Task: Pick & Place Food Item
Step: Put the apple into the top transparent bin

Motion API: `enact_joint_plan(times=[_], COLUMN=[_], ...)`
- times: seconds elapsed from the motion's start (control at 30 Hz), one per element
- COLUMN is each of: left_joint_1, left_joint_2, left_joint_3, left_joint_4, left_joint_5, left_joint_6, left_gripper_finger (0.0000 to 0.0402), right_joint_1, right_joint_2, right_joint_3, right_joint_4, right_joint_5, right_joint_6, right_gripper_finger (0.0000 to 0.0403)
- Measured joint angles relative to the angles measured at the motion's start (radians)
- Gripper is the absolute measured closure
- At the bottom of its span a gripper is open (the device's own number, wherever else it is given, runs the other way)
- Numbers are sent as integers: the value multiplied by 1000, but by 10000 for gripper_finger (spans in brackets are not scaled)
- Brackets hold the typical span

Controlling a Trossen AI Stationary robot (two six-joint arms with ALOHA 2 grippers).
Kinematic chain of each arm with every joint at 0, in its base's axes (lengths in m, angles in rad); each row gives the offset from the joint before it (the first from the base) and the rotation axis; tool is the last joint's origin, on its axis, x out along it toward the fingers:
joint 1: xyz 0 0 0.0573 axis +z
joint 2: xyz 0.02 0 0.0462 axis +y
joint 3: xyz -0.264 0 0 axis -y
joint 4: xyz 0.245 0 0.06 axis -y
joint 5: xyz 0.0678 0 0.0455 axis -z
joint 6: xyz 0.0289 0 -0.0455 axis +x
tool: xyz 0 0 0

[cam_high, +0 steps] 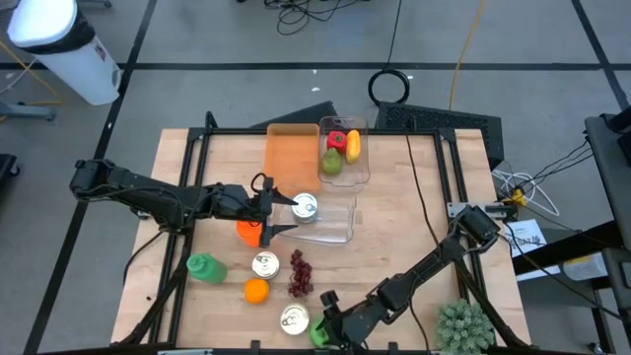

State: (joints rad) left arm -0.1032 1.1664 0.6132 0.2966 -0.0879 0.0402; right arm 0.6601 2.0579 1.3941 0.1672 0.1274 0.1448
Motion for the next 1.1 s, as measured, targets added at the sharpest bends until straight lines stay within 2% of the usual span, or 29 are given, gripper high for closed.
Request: enact_joint_plan(times=[0.27, 0.47, 0.67, 1.1], left_joint_1=[0, 0, 0, 0], left_joint_2=[0, 0, 0, 0], left_joint_3=[0, 0, 0, 0], left_joint_4=[0, 0, 0, 0], left_joint_5=[0, 0, 0, 0], left_joint_6=[0, 0, 0, 0], left_gripper_finger=[101, 101, 101, 100], right_joint_1=[-1, 0, 0, 15], right_joint_2=[-2, -2, -2, -5], right_joint_3=[0, 0, 0, 0], right_joint_4=[-22, -17, -22, -28], right_joint_5=[2, 1, 1, 2], right_joint_6=[-6, -49, -56, -79], right_gripper_finger=[310, 331, 328, 284])
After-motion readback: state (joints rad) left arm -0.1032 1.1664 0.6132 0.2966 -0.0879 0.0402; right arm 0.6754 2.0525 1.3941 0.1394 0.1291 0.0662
